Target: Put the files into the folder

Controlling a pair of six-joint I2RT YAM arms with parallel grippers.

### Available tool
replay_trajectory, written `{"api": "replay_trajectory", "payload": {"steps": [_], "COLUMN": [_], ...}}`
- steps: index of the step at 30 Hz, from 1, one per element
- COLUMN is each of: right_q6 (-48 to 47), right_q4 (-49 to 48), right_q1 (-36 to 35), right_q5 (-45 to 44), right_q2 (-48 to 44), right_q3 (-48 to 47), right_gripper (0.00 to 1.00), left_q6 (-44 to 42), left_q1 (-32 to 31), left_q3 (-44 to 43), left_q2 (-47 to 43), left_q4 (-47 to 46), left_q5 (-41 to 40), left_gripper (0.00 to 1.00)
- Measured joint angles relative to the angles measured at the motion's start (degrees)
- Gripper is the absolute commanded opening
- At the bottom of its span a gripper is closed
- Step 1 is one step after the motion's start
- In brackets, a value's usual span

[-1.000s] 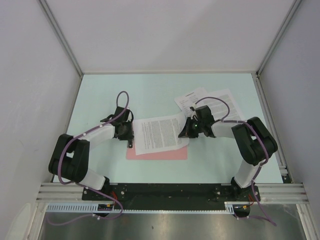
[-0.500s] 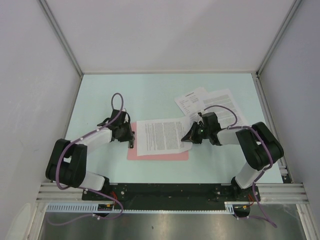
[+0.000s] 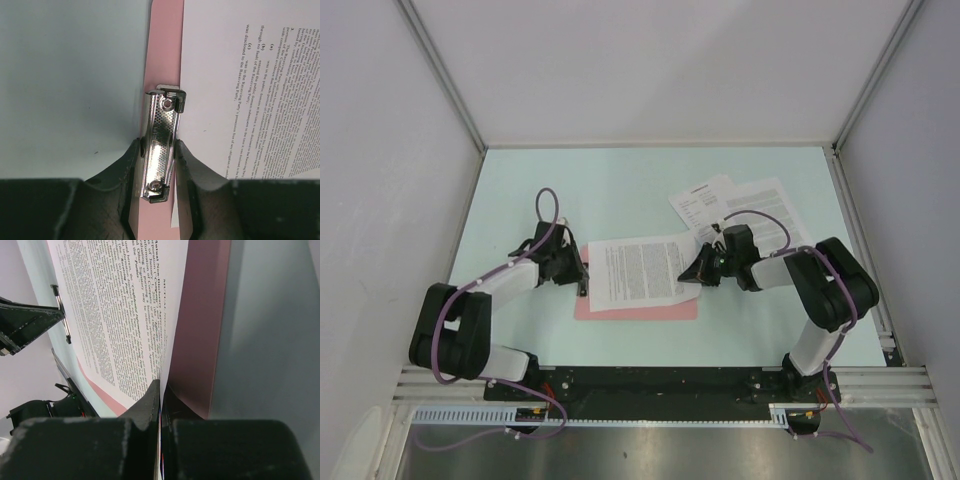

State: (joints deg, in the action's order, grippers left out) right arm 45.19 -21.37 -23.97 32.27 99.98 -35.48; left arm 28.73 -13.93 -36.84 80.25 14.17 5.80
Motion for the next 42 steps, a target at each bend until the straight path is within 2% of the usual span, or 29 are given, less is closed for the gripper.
{"api": "replay_trajectory", "payload": {"steps": [11,17,29,42], "right_q6": [-2.51,-0.31,6.21,4.74], "right_q4": [-2.01,-3.21,-5.18,-7.08], "right_q1": [-1.2,-5.35,-8.24,-9.07], "right_q5": [0.59,-4.85,-14.27,-12.48], "right_q2": [0.72,-0.76,-6.88,-6.38], "right_q3": [0.0,1.01,7.28,7.74], "right_gripper": [0.0,0.0,0.0,0.0], "left_q6": [0.28,1.27,4.11,4.63], "left_q1": [0.94,0.98,0.96,0.94], "left_q3": [0.46,0.74,2.01,2.29], "left_q2": [-0.39,-0.76,-2.08,-2.43], "left_q4": [-0.22,-0.15,-0.37,-0.35], "left_q5": [1.49,1.44,1.29,0.9], "left_gripper": [0.0,0.0,0.0,0.0]}}
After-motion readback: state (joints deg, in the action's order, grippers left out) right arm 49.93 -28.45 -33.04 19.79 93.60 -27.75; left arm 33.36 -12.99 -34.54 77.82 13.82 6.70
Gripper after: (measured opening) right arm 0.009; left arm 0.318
